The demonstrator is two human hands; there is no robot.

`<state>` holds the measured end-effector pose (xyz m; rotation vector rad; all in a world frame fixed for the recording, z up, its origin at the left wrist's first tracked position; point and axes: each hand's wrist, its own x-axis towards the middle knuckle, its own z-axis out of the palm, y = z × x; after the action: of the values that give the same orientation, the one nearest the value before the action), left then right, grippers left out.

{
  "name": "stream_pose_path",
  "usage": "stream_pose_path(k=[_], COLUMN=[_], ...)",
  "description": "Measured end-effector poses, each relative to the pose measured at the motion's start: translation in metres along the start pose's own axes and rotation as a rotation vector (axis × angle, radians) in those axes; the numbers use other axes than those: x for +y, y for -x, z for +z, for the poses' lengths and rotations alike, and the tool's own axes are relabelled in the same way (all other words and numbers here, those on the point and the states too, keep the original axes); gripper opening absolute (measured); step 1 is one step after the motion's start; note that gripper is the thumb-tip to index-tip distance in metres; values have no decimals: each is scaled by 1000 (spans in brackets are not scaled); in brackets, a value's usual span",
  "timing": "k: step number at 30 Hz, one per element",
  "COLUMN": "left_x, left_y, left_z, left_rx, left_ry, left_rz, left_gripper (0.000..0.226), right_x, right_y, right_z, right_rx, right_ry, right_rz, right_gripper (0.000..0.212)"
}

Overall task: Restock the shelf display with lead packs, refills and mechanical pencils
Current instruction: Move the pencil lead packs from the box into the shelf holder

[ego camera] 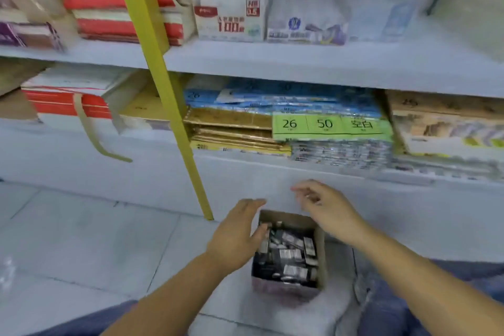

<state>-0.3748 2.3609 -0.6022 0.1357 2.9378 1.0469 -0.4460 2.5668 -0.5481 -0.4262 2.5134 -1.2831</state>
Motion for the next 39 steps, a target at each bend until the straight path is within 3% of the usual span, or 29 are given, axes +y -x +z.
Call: stream_pose_path(k=[3,6,10,14,18,28,34,39], left_x=[-34,-61,-79,-80,-79,-77,-78,-80], left_y=[18,28,31,36,39,40,41,42], left_z=[52,86,102,104,102,100,103,104], left_rx=[-170,-280,-360,-280,-228,-205,-191,-197], left_ry=[153,200,325,486,532,527,530,568], left_rz=[-285,-467,-539,-532,-539,-519,-536,-547], left_gripper=[62,68,59,48,48,47,47,46], right_x=[69,113,145,163,174,179,178,178], right_y=[1,0,-8,-24,-34,-33,-35,-31], right_z=[44,76,99,116,126,136,135,139], right_rx=[-136,-284,-441,-590,-605,-474,-546,-529], right_ry=[53,85,116,335,478,314,389,389], right_rz=[181,292,365,304,243,173,166,139], right_gripper=[25,43,68,89,82,47,56,50])
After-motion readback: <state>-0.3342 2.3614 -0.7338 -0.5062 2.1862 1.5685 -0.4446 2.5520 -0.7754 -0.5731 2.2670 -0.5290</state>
